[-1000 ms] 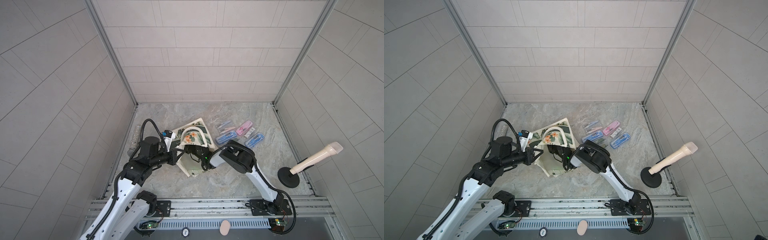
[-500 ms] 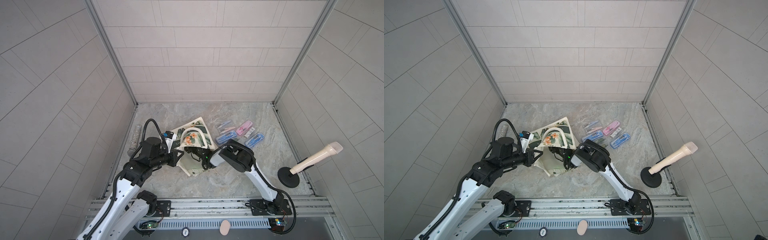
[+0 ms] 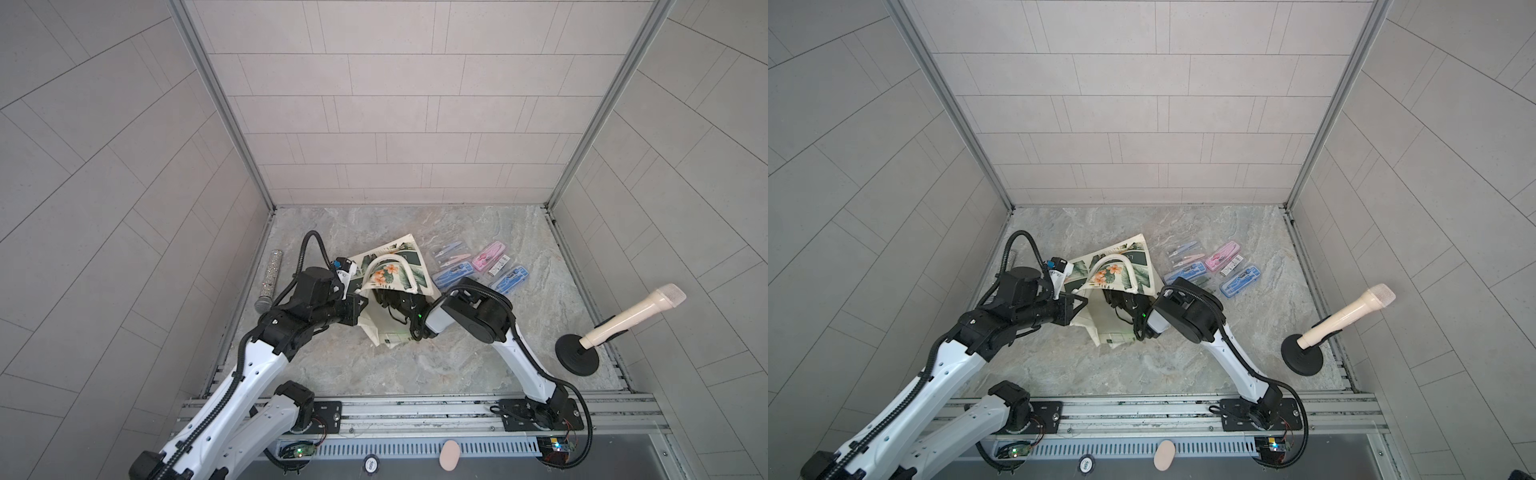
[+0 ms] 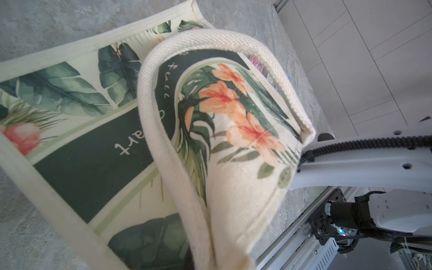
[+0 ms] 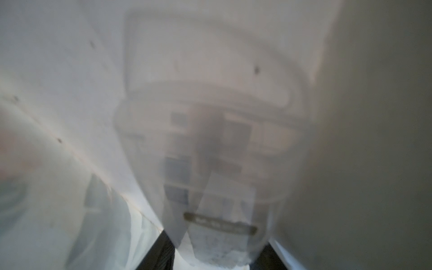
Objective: Take out the compass set from the canvas bag
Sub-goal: Pick up the compass set from the canvas bag.
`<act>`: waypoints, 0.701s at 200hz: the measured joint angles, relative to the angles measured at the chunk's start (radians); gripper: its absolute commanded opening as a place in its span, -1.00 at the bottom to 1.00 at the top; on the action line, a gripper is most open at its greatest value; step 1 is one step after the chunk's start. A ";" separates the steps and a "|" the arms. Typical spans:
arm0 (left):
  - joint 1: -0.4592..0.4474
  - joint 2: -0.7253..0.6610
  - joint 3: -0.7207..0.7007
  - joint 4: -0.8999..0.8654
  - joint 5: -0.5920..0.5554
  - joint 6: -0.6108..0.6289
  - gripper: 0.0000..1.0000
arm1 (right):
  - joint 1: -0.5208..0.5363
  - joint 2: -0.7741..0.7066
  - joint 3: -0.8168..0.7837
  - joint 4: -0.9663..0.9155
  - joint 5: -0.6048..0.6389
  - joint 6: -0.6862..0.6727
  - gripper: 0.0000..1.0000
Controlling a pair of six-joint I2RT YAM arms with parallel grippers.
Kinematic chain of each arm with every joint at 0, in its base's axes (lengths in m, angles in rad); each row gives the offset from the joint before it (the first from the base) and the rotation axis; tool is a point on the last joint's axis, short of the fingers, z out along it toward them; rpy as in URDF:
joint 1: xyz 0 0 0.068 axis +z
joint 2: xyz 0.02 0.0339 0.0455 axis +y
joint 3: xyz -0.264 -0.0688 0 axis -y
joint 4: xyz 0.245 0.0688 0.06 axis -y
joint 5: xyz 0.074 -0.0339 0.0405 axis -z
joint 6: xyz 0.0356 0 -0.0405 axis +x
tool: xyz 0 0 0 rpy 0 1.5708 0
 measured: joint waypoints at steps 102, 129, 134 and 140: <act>0.000 0.178 0.136 -0.031 -0.195 0.083 -1.00 | 0.042 -0.143 -0.109 -0.106 -0.024 -0.019 -0.07; 0.000 0.197 0.167 -0.055 -0.245 0.109 -1.00 | 0.063 -0.200 -0.129 -0.151 -0.032 -0.031 -0.07; 0.001 0.198 0.172 -0.061 -0.253 0.114 -1.00 | 0.068 -0.210 -0.132 -0.158 -0.034 -0.034 -0.07; 0.002 0.200 0.176 -0.067 -0.259 0.117 -1.00 | 0.073 -0.223 -0.135 -0.166 -0.034 -0.037 -0.07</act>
